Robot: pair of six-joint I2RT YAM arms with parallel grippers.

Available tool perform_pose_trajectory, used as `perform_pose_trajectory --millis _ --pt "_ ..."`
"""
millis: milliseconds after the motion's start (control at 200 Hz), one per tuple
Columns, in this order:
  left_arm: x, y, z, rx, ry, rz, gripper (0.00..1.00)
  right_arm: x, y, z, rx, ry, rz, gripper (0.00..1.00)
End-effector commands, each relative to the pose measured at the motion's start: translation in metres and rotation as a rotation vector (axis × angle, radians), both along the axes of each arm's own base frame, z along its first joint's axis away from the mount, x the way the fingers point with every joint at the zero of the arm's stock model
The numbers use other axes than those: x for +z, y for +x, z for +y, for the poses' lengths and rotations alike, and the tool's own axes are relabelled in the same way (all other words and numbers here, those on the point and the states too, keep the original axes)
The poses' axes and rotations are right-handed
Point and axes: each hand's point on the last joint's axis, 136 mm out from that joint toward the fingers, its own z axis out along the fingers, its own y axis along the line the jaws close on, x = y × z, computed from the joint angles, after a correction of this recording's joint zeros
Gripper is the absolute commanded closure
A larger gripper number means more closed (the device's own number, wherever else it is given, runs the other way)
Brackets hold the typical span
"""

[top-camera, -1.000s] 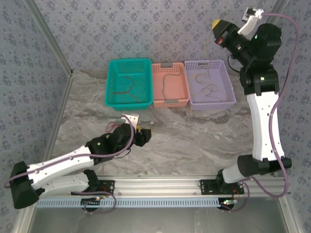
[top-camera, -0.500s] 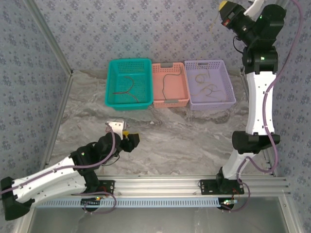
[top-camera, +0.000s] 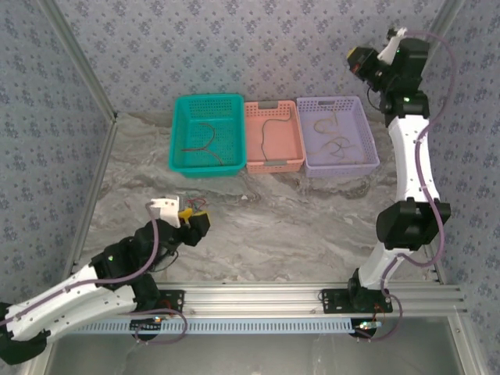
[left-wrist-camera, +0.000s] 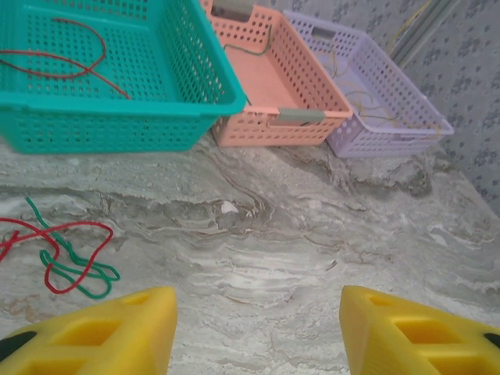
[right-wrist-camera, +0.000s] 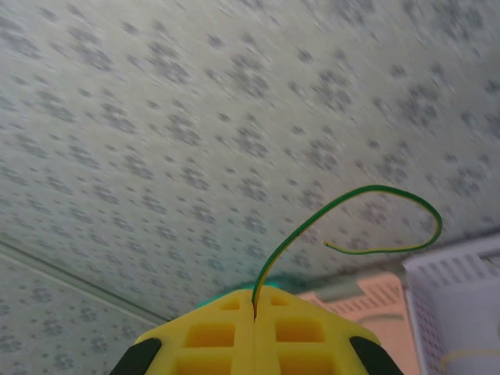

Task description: Untangle the cables

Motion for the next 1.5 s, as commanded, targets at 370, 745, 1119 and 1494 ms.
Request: perform_pose_trajectory --millis 370,745,1119,1494 --pt "0.190 0.038 -0.117 -0.371 -0.077 -0.104 0.38 -0.141 0.020 -0.026 -0.193 -0.257 0.305 1.00" --pt "0.202 0.096 -0.189 -0.459 -0.096 -0.057 0.38 -0.245 0.050 -0.032 -0.164 -0.301 0.569 0.92" --pt "0.170 0.108 -0.193 -0.440 -0.086 0.017 0.38 -0.232 0.047 -0.047 -0.211 -0.312 0.561 0.49" --pt "0.021 0.144 -0.050 0.082 -0.010 0.388 0.43 -0.178 -0.069 0.068 -0.011 -0.354 0.318 0.52"
